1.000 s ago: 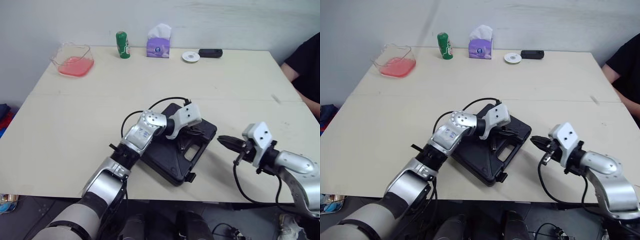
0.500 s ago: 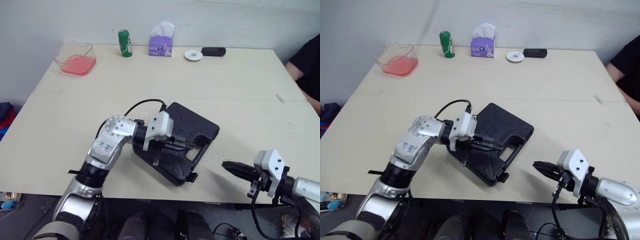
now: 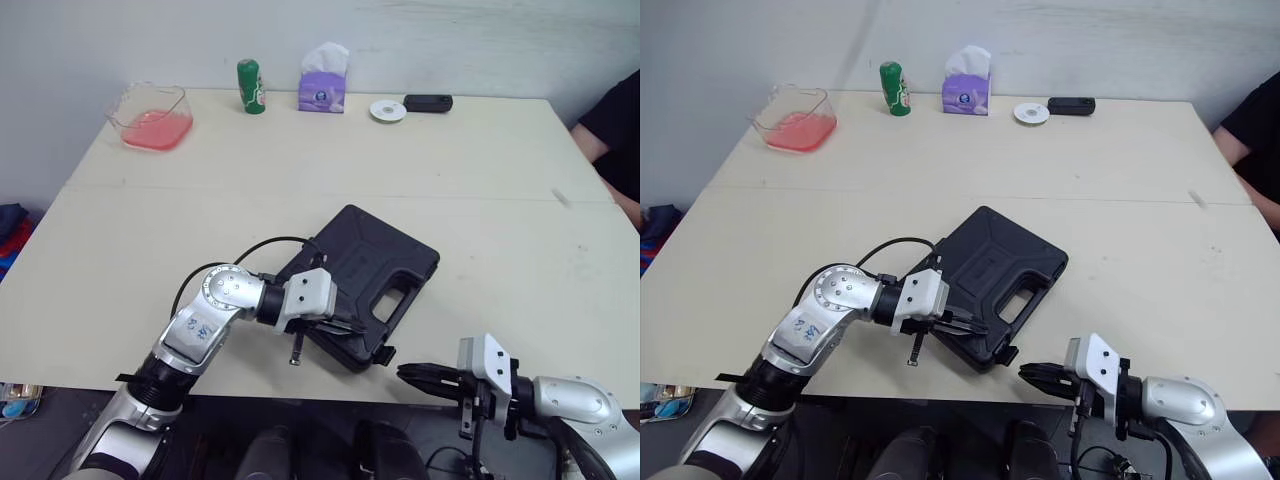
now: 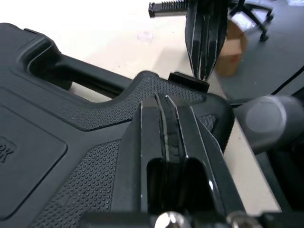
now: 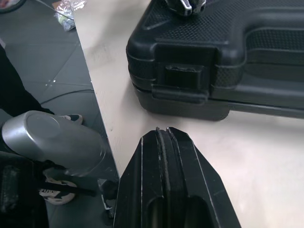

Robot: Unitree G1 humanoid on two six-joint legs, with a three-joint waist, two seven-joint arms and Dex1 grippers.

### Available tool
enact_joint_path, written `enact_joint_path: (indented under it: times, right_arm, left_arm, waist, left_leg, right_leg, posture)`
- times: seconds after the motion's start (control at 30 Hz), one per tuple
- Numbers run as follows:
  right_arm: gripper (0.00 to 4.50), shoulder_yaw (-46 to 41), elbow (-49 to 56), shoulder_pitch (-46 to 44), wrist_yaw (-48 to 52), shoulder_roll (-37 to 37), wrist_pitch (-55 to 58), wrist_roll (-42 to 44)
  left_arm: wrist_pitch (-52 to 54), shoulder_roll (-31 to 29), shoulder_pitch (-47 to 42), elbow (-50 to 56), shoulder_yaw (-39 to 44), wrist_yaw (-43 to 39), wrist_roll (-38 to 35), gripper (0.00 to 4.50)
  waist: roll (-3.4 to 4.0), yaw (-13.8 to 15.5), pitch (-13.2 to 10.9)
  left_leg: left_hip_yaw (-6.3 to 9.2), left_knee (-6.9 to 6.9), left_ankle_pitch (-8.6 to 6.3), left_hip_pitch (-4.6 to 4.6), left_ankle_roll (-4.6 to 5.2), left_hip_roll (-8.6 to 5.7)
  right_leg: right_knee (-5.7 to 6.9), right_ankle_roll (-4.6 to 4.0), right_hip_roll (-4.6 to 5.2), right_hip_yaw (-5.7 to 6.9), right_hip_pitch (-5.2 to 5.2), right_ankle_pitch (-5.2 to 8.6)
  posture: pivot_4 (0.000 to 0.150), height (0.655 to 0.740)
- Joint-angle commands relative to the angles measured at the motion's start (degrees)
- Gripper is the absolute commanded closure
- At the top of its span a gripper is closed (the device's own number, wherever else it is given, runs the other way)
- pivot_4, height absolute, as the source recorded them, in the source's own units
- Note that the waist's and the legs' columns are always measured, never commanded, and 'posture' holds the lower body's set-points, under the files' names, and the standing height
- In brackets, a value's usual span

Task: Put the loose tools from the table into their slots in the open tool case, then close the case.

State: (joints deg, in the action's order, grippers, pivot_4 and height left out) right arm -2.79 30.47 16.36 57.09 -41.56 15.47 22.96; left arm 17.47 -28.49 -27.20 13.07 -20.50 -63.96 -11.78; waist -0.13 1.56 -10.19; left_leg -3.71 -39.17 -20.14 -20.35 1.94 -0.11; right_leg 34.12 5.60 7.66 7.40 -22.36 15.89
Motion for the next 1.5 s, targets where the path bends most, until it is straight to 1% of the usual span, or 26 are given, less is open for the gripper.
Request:
enact_joint_path:
  times: [0.03,0.1,0.23,0.3,0.37,0.47,0.7,0.8,0.9,1.03,1.37,1.5]
  right_arm:
    - [4.5,2.38,-1.18,-2.55,-0.64,1.41,-1.13,-0.76]
    - [4.5,3.87,-2.42,-4.62,-0.98,2.58,-1.3,-0.91]
    - [4.5,5.27,-3.2,-5.6,-1.31,3.34,-2.1,-1.7]
    - [4.5,5.44,-3.25,-6.27,-1.71,3.69,-2.05,-1.59]
    - [4.5,5.44,-3.46,-6.96,-1.65,3.82,-2.41,-1.51]
    - [4.5,5.14,-3.73,-7.18,-0.69,3.97,-2.64,-0.31]
    - [4.5,4.99,-3.43,-8.5,0.22,4.03,-2.49,0.98]
    - [4.5,5.94,-2.16,-9.12,1.49,2.06,-0.83,0.62]
    - [4.5,5.24,-0.31,-10.01,0.1,2.61,2.76,3.72]
    - [4.5,6.42,-0.96,-10.98,0.94,1.96,2.46,2.16]
    - [4.5,6.72,-2.43,-11.47,0.3,3.18,3.1,2.62]
    - [4.5,5.95,-2.01,-10.91,0.98,2.15,3.35,2.83]
  left_arm:
    - [0.85,-2.34,2.99,-1.67,-4.54,0.7,5.1,4.45]
    - [1.78,-3.44,3.8,-2.08,-6.12,1.0,6.48,4.45]
    - [4.49,-3.98,4.49,-3.34,-7.2,4.23,8.45,4.45]
    - [6.81,-3.53,4.57,-3.49,-7.16,5.8,8.0,4.45]
    - [7.11,-3.83,4.27,-3.64,-8.18,5.66,8.2,4.45]
    - [7.43,-3.77,3.82,-3.83,-8.48,5.65,7.79,4.45]
    - [7.97,-3.6,3.51,-4.55,-8.52,5.45,7.41,4.45]
    - [8.61,-4.64,3.76,-4.06,-9.06,4.39,7.51,4.45]
    - [9.07,-4.88,3.99,-3.88,-8.62,4.04,7.09,4.45]
    - [9.24,-4.95,3.95,-4.56,-8.78,3.42,6.94,4.45]
    - [11.86,-5.36,4.17,-4.64,-9.58,3.52,7.41,4.45]
    - [9.99,-4.72,5.24,-3.97,-7.31,5.26,6.61,4.45]
  waist:
    - [0.0,-0.01,0.0]
    - [0.07,-0.05,0.07]
    - [0.31,0.0,0.25]
    - [0.32,0.02,0.26]
    - [0.35,0.0,0.41]
    - [0.49,0.0,0.57]
    - [0.6,-0.02,0.65]
    - [0.65,-0.04,0.68]
    - [0.69,-0.03,0.76]
    - [0.76,-0.1,0.82]
    - [0.81,-0.16,1.0]
    - [0.83,-0.17,1.02]
  left_leg:
    - [0.0,0.0,-0.01,0.05,-0.02,0.04]
    - [0.0,0.0,-0.02,0.18,-0.03,0.08]
    - [0.05,0.0,-0.22,0.39,-0.03,0.21]
    - [0.07,0.01,-0.26,0.57,-0.01,0.22]
    - [0.05,0.02,-0.41,0.89,0.03,0.24]
    - [0.05,0.02,-0.61,1.05,0.11,0.28]
    - [0.04,0.02,-0.62,1.06,0.07,0.3]
    - [0.04,0.02,-0.62,1.06,0.07,0.31]
    - [0.04,0.04,-0.64,1.06,0.05,0.35]
    - [0.04,0.06,-0.67,1.07,0.05,0.4]
    - [0.04,0.12,-0.73,1.09,0.11,0.47]
    - [0.05,0.14,-0.77,1.09,0.15,0.49]
  right_leg:
    - [-0.02,0.0,0.01,0.0,0.06,0.0]
    - [-0.04,-0.02,0.0,-0.01,0.19,0.01]
    - [-0.19,-0.08,-0.02,0.03,0.47,0.05]
    - [-0.25,-0.09,-0.02,0.05,0.68,0.05]
    - [-0.29,-0.09,0.01,0.02,0.98,0.06]
    - [-0.3,-0.11,0.05,-0.01,1.08,0.08]
    - [-0.3,-0.13,0.07,-0.01,1.07,0.09]
    - [-0.31,-0.14,0.08,-0.01,1.07,0.1]
    - [-0.31,-0.18,0.08,0.0,1.06,0.12]
    - [-0.32,-0.22,0.07,0.03,1.06,0.14]
    - [-0.32,-0.28,0.05,0.04,1.01,0.18]
    - [-0.32,-0.3,0.04,0.04,1.0,0.19]
  posture:
    - [0.15,0.74]
    - [0.15,0.74]
    - [0.15,0.74]
    - [0.15,0.74]
    - [0.15,0.74]
    - [0.15,0.74]
    - [0.15,0.74]
    - [0.15,0.74]
    - [0.15,0.74]
    - [0.15,0.74]
    - [0.15,0.74]
    - [0.15,0.74]
